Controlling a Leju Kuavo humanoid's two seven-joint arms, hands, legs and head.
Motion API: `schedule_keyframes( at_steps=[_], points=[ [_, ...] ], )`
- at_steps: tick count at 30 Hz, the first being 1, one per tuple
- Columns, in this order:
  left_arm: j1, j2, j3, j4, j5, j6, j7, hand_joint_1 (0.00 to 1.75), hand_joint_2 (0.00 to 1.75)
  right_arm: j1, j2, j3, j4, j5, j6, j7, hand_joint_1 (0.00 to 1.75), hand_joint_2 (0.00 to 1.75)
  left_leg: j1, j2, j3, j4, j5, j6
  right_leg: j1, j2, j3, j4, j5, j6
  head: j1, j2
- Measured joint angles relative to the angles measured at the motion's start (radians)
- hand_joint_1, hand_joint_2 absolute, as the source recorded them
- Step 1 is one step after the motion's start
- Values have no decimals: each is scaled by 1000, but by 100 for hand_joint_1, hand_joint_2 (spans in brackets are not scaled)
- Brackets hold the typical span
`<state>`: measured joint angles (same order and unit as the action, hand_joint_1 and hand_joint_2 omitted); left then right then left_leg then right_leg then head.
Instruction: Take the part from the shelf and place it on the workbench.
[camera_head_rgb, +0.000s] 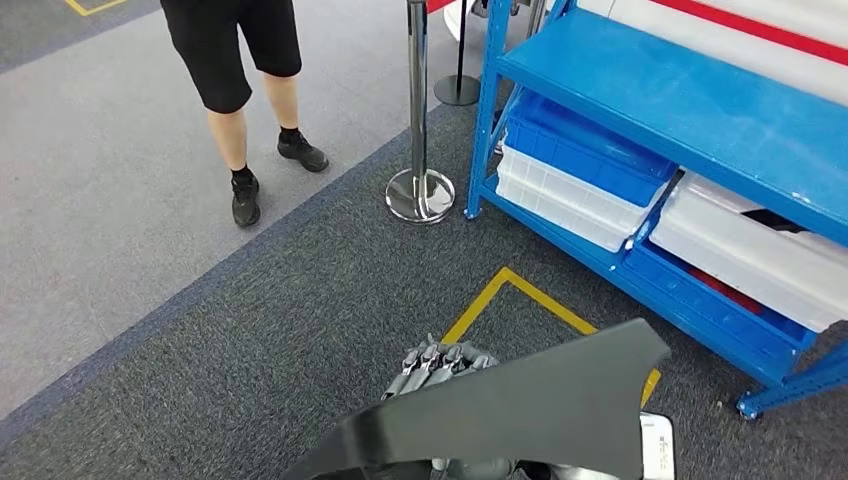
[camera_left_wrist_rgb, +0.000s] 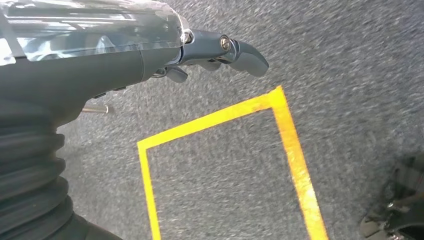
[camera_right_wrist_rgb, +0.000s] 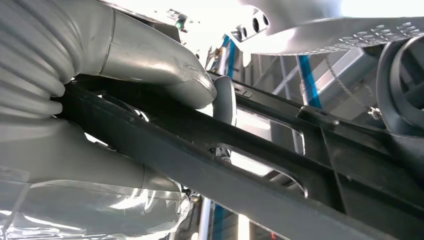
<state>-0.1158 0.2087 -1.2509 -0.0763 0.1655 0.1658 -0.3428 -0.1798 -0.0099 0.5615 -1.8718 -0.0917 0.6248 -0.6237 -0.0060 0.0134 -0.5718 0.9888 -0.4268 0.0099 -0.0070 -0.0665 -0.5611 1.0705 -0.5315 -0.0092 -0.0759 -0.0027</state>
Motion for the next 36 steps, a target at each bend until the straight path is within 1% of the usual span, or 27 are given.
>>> schedule_keyframes(
  at_steps=[2,3,4,5,6,7,8,9,11,13,14,15,17,19,20,21,22,24,25,26,28,29,31,32,34,35,36],
  points=[
    [-2,-3,0,0,0,6,3,0,175,-3,1,5,11,-5,-9,0,175,175,3,-20,4,-7,6,5,-2,51,-50,109,-59,2,0,0],
    [-3,-6,0,0,0,9,4,0,175,-3,1,6,17,-6,-11,0,175,175,3,-32,2,-5,6,6,-3,60,-83,174,-85,4,0,0],
    [-3,-9,0,0,0,11,5,0,175,-3,1,7,25,-7,-13,0,175,175,4,-45,1,-2,6,5,-4,64,-107,220,-96,7,0,0],
    [-2,-12,0,0,0,14,2,0,175,-4,1,8,32,-7,-16,0,175,175,5,-58,0,2,4,4,-6,65,-116,232,-86,10,0,0],
    [0,-15,0,0,0,18,-2,0,175,-4,1,9,38,-5,-20,0,175,175,7,-73,-1,8,1,1,-9,68,-106,203,-56,14,0,0],
    [1,-18,0,0,0,24,-8,0,175,-5,1,11,44,-3,-23,0,175,175,11,-88,-2,17,-3,-4,-14,77,-80,143,-15,18,0,0],
    [1,-20,0,0,0,29,-14,0,175,-7,2,13,50,1,-26,0,175,175,13,-102,-6,27,-9,-10,-20,103,-54,82,12,22,0,0],
    [0,-22,0,0,0,35,-19,0,175,-9,2,16,56,4,-28,0,175,175,14,-115,-14,40,-14,-16,-25,127,-34,35,30,23,0,0],
    [-1,-24,0,0,0,41,-27,0,175,-12,5,22,67,11,-29,0,175,175,17,-137,-30,54,-18,-29,-26,156,-25,7,28,16,0,0],
    [3,-26,0,0,1,43,-32,0,175,-19,11,32,75,16,-29,0,175,175,21,-151,-39,54,-15,-40,-23,134,-26,4,31,3,0,0],
    [6,-28,0,0,1,44,-34,0,175,-24,15,39,79,16,-28,0,175,175,20,-135,-44,61,-18,-44,-23,122,-24,2,32,-4,0,0],
    [6,-29,1,0,0,45,-35,0,175,-29,18,44,82,16,-28,0,175,175,18,-109,-54,84,-31,-47,-23,108,-21,0,32,-10,0,0],
    [1,-32,3,0,0,49,-38,0,175,-36,23,57,87,14,-29,0,175,175,17,-45,-105,191,-83,-53,-18,76,-17,-3,30,-18,0,0],
    [-1,-37,6,0,0,50,-42,0,175,-41,24,69,91,10,-33,0,175,175,19,-24,-169,317,-131,-55,-12,44,-16,-3,26,-23,0,0],
    [1,-39,7,0,0,49,-45,0,175,-43,24,75,92,8,-36,0,175,175,20,-22,-182,341,-132,-54,-9,30,-14,-3,23,-24,0,0],
    [5,-41,8,0,0,48,-47,0,175,-46,24,80,92,5,-38,0,175,175,19,-20,-174,324,-112,-51,-7,17,-12,-3,21,-25,0,0],
    [7,-42,9,0,0,47,-49,0,175,-49,24,83,92,3,-40,0,175,175,18,-14,-146,266,-78,-47,-6,5,-9,-3,18,-24,0,0],
    [8,-42,11,0,0,45,-53,0,175,-56,24,88,92,-1,-42,0,175,175,6,24,-75,126,-22,-33,-3,-17,0,-4,11,-21,0,0],
    [6,-42,11,0,0,45,-55,0,175,-59,23,90,92,-1,-43,0,175,175,-2,40,-53,80,-10,-25,-2,-27,2,-5,9,-17,0,0],
    [5,-42,11,0,0,44,-56,0,175,-61,23,93,92,-2,-43,0,175,175,-9,49,-45,61,-10,-19,-1,-36,4,-7,8,-13,0,0],
    [8,-39,12,0,0,43,-57,0,175,-64,23,98,92,-2,-43,0,175,175,-14,32,-42,48,-6,-7,-4,-50,9,-14,7,-3,0,0],
    [11,-38,12,0,0,43,-57,0,175,-66,23,101,92,-2,-43,0,175,175,-13,21,-36,36,-1,-2,-6,-39,12,-13,4,1,0,0],
    [10,-38,13,0,0,42,-56,0,175,-70,22,106,92,-5,-42,0,175,175,-7,1,-22,16,8,9,-8,11,-6,33,-25,7,0,0],
    [8,-39,16,0,1,42,-56,0,175,-71,20,109,93,-7,-42,0,175,175,-7,-9,-20,13,10,12,-9,39,-33,85,-50,7,0,0],
    [3,-41,23,0,1,42,-55,0,175,-72,16,113,96,-12,-42,0,175,175,-6,-34,-20,14,9,16,-9,61,-102,206,-94,10,0,0],
    [4,-42,27,0,1,42,-55,0,175,-72,13,115,97,-14,-42,0,175,175,-5,-48,-19,15,8,15,-9,64,-124,237,-94,12,0,0],
    [5,-44,29,0,2,41,-56,0,175,-73,11,117,98,-16,-42,0,175,175,-4,-62,-19,19,6,13,-11,66,-130,233,-73,15,0,0]
  ],
)
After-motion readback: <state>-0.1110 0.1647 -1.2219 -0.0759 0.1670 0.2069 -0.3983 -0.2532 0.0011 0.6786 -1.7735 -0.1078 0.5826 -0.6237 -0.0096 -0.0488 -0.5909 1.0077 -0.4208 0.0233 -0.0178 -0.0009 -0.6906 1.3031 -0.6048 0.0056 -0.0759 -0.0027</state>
